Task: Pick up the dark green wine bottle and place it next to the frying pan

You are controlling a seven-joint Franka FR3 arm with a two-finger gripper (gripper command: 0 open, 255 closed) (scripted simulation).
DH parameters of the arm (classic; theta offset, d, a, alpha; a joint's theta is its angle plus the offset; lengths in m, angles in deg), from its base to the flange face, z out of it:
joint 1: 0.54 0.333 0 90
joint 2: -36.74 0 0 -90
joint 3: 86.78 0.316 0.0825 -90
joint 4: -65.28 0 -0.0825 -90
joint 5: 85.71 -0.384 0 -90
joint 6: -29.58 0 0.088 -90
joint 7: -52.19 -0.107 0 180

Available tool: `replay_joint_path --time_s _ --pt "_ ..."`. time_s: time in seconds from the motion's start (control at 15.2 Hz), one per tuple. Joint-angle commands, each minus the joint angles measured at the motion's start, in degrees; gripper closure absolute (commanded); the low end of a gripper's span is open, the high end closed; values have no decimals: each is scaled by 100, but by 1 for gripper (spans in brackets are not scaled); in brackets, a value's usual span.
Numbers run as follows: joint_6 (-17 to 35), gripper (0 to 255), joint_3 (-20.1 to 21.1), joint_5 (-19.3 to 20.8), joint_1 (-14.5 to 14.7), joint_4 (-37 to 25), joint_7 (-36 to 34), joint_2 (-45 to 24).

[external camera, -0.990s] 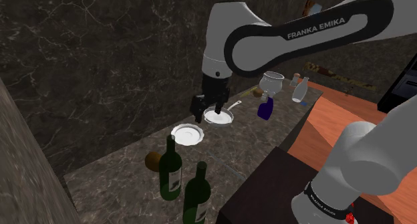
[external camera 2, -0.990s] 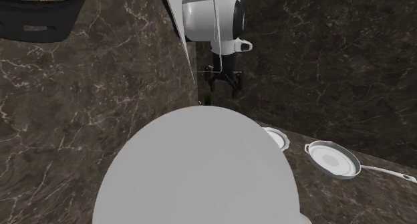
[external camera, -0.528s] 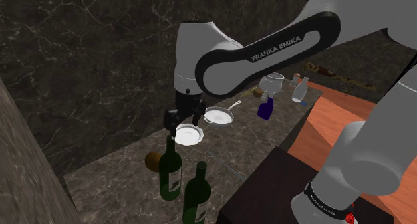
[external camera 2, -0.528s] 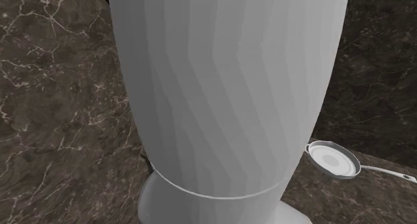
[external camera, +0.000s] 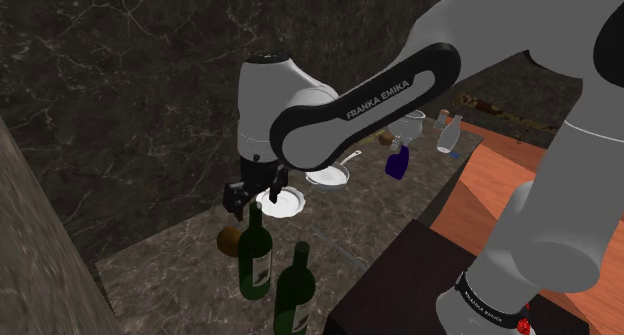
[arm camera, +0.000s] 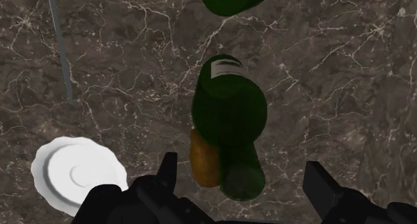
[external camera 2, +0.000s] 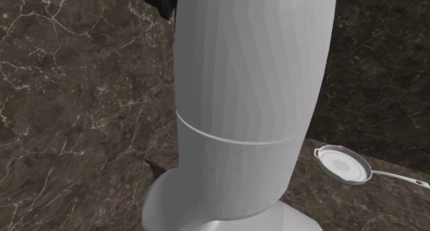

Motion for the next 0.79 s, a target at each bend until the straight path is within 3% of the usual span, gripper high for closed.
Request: replay_joint_path --time_s 0.0,0.59,0.66,0.73 --pt "165 0 -7 75 8 72 -58 -104" --pt "273 0 -18 136 15 105 -100 -190" --pt "273 255 -18 136 15 105 -100 -190" --pt "273 255 -18 136 15 105 -100 -190"
